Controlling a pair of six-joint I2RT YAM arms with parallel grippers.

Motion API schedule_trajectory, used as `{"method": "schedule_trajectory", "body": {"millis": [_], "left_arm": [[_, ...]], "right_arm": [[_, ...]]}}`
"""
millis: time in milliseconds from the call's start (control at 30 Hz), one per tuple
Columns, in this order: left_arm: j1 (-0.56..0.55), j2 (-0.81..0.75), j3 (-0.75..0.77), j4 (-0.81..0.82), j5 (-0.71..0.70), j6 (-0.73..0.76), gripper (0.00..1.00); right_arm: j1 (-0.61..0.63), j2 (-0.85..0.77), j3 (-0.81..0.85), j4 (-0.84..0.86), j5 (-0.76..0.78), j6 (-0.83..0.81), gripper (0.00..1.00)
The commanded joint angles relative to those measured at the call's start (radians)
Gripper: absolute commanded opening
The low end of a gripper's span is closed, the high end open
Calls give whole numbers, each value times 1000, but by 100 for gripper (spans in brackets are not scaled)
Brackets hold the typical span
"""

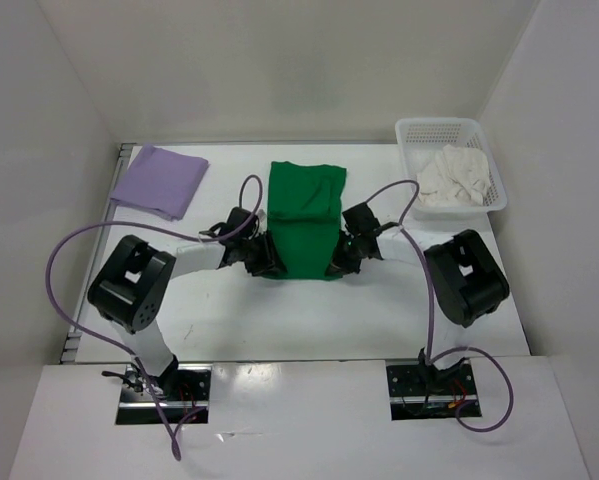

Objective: Fold and stack the t-shirts
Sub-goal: Fold the folded rectangular tshirt in 1/3 of the way, then grab one side of the 2/3 rectangular tshirt with both arms

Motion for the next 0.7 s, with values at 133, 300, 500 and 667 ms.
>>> {"method": "schedule_trajectory", "body": {"millis": [133, 300, 500, 667], "left_arm": [[-52, -257, -249, -192, -37, -32, 44], [-52, -451, -200, -301, -111, -32, 54], [-12, -463, -281, -284, -86, -75, 55], [-12, -378, -307, -214, -75, -84, 58]], "right_arm": [[136, -206, -200, -74, 11, 87, 6], [136, -315, -97, -157, 46, 78, 25], [136, -370, -215, -123, 46, 135, 36], [126, -450, -316, -108, 71, 181, 44]]}}
